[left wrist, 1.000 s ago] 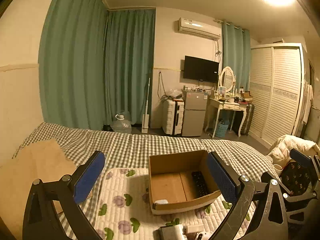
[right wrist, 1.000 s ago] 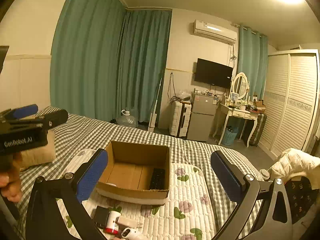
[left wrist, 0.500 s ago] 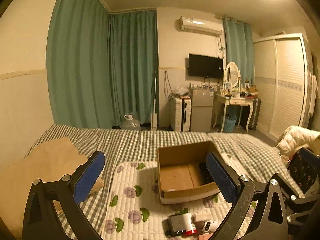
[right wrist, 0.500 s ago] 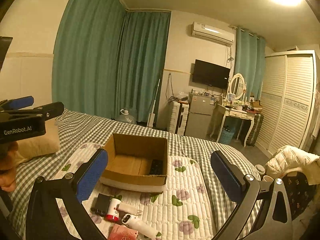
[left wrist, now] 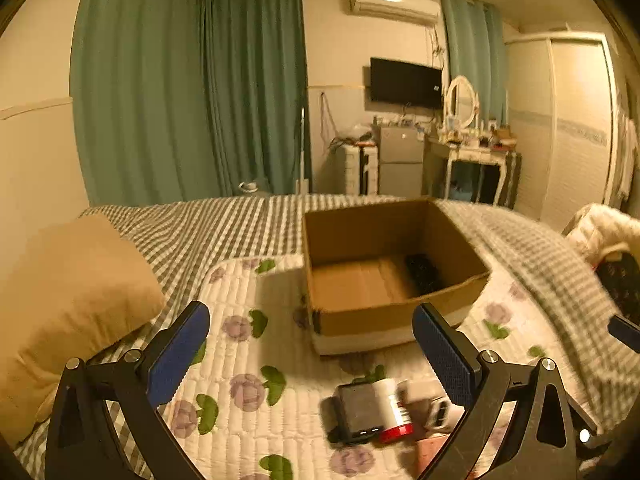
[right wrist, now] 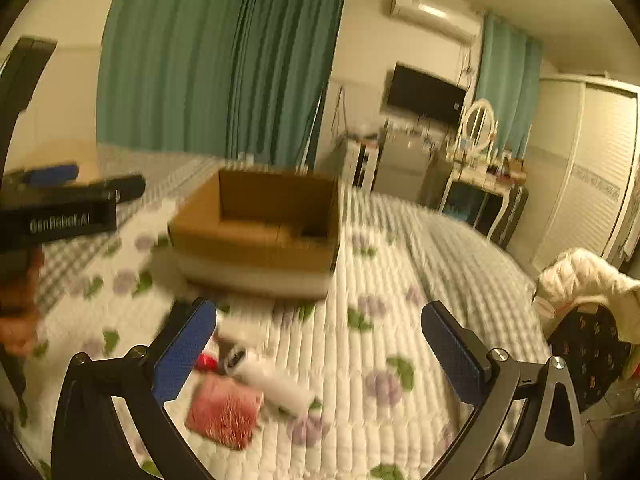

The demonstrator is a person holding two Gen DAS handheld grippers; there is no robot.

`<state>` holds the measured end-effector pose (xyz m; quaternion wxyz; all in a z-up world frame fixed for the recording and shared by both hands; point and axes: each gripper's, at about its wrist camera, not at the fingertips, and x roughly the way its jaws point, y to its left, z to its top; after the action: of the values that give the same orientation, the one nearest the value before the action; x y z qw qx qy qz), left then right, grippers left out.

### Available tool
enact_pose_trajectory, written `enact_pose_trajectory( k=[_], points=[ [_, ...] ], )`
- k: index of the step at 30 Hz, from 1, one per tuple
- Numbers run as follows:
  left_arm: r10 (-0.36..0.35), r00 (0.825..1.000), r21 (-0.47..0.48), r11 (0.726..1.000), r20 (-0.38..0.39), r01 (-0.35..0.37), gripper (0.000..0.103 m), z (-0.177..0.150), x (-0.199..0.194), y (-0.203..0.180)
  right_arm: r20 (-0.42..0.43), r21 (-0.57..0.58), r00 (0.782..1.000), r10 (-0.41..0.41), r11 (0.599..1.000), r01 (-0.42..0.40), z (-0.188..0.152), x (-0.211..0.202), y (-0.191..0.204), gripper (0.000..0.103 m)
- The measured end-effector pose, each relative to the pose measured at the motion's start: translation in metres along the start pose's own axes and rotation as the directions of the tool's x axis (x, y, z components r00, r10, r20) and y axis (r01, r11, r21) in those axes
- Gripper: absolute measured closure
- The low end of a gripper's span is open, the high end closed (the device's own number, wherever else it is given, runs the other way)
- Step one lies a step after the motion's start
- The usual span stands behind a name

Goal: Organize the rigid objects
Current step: 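Grasp the black charger with the left tool while the right tool grasps the pink card case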

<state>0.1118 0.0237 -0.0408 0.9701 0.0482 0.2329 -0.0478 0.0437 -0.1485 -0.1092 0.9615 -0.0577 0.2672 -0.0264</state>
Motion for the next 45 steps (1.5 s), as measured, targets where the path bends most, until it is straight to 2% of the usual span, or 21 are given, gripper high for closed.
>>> enact_pose_trajectory(
  k=[3, 8, 12, 18, 21, 25, 28, 31, 34, 35, 36, 38, 40, 43, 45],
  points=[
    [-0.009, 1.000, 0.012, 1.000, -0.029, 0.009, 0.000, -0.011, 0.013, 0.001, -0.042, 0.017, 0.999, 0.012, 1.000, -0.011, -0.014, 0.012, 0.002, 0.000],
    [-0.018, 0.992, 0.015, 1.000, -0.122, 0.020, 0.000, -0.031, 0.041, 0.001, -0.098, 0.048, 0.994, 0.045, 0.998, -0.041, -0.031, 0.030, 0.011, 0.000],
    [-0.038, 0.975, 0.016, 0.999, -0.220, 0.042, 0.000, -0.055, 0.070, -0.005, -0.192, 0.071, 0.978, 0.083, 0.995, -0.070, -0.056, 0.054, 0.030, 0.000],
    [-0.034, 0.947, 0.057, 0.997, -0.318, 0.055, 0.000, -0.089, 0.105, -0.019, -0.281, 0.092, 0.953, 0.110, 0.992, -0.088, -0.081, 0.078, 0.045, 0.000],
    [-0.073, 0.942, 0.012, 0.997, -0.328, 0.081, 0.000, -0.096, 0.111, -0.015, -0.309, 0.088, 0.943, 0.122, 0.991, -0.099, -0.087, 0.087, 0.051, 0.000],
    [-0.088, 0.941, -0.028, 0.996, -0.326, 0.084, 0.000, -0.094, 0.116, -0.012, -0.330, 0.090, 0.928, 0.173, 0.984, -0.152, -0.090, 0.098, 0.058, 0.000],
    [-0.078, 0.934, -0.022, 0.997, -0.350, 0.076, 0.000, -0.099, 0.124, -0.019, -0.355, 0.069, 0.920, 0.168, 0.986, -0.153, -0.092, 0.106, 0.065, 0.000],
    [-0.093, 0.928, -0.061, 0.995, -0.362, 0.076, 0.000, -0.099, 0.126, -0.013, -0.367, 0.072, 0.914, 0.171, 0.985, -0.155, -0.095, 0.111, 0.067, 0.000],
    [-0.069, 0.924, -0.032, 0.998, -0.376, 0.062, 0.000, -0.100, 0.123, -0.014, -0.363, 0.086, 0.914, 0.182, 0.983, -0.162, -0.094, 0.110, 0.065, 0.000],
    [-0.059, 0.922, -0.017, 0.998, -0.383, 0.057, 0.000, -0.100, 0.122, -0.016, -0.360, 0.088, 0.914, 0.186, 0.982, -0.165, -0.094, 0.109, 0.064, 0.003],
    [-0.046, 0.915, 0.004, 0.999, -0.401, 0.052, 0.002, -0.103, 0.120, -0.017, -0.358, 0.089, 0.914, 0.190, 0.982, -0.169, -0.093, 0.109, 0.064, 0.006],
    [-0.046, 0.902, 0.026, 0.998, -0.429, 0.064, 0.006, -0.113, 0.114, -0.021, -0.350, 0.093, 0.916, 0.195, 0.981, -0.173, -0.094, 0.105, 0.063, 0.027],
    [-0.046, 0.903, 0.046, 0.996, -0.427, 0.073, 0.014, -0.117, 0.104, -0.021, -0.352, 0.103, 0.916, 0.191, 0.981, -0.166, -0.094, 0.103, 0.061, 0.029],
    [-0.097, 0.900, 0.036, 0.992, -0.424, 0.124, 0.038, -0.122, 0.089, -0.021, -0.352, 0.138, 0.913, 0.206, 0.976, -0.167, -0.096, 0.101, 0.054, 0.031],
    [-0.137, 0.898, 0.025, 0.986, -0.419, 0.162, 0.063, -0.123, 0.082, -0.026, -0.351, 0.151, 0.914, 0.205, 0.975, -0.161, -0.097, 0.098, 0.050, 0.032]
  ],
)
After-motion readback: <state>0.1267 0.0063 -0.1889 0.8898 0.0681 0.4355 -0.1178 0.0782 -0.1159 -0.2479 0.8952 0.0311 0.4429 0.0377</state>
